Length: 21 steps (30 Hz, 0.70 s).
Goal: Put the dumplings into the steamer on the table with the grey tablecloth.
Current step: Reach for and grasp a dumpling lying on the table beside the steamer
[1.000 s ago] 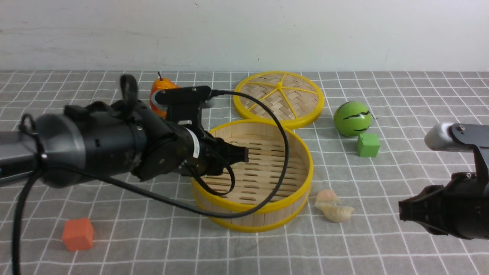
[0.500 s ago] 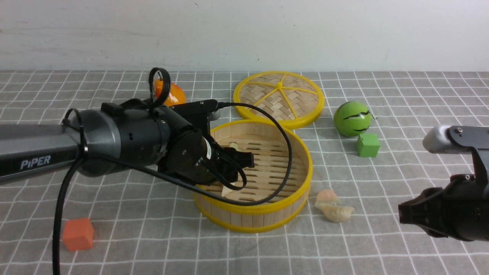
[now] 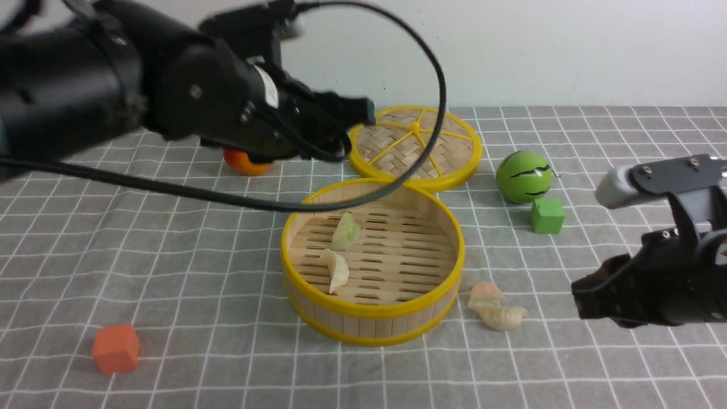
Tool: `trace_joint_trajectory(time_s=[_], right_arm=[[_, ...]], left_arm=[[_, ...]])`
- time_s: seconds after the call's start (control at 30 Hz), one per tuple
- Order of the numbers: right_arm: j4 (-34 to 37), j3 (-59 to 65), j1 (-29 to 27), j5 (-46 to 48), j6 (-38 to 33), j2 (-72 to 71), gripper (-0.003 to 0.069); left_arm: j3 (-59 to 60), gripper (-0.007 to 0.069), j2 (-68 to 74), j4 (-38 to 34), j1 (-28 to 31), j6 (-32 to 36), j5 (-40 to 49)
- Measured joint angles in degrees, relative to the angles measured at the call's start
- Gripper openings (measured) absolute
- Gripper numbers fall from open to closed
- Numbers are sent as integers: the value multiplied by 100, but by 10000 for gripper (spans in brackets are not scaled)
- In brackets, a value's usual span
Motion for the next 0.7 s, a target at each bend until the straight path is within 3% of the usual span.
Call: trace_joint_trajectory(time_s=[0.1,0.13,0.23,0.33,0.6,0.7], right_arm=[[731,-405,152,-15,-1024,864,230],[731,-425,152,-15,-1024,918,230],[995,-832,286,-87,-2285,1829,310],[984,-1114,286,-136,-3028,2516,354],[593,-1402,286,-580,-3619,3377,373],[489,-1428,286,-532,-3624,3404,335]], left_arm=[[-209,265,-927,-244,0,799,703],[-209,260,-927,-244,0,799,761],[-102,180,-1731,-324,0,1570,1911],[325,131,-2259,-324,0,1736,2650],[2453,71,-3569,-394,0,1673,2894],[3355,71,-4233,-347,0,1511,2888]])
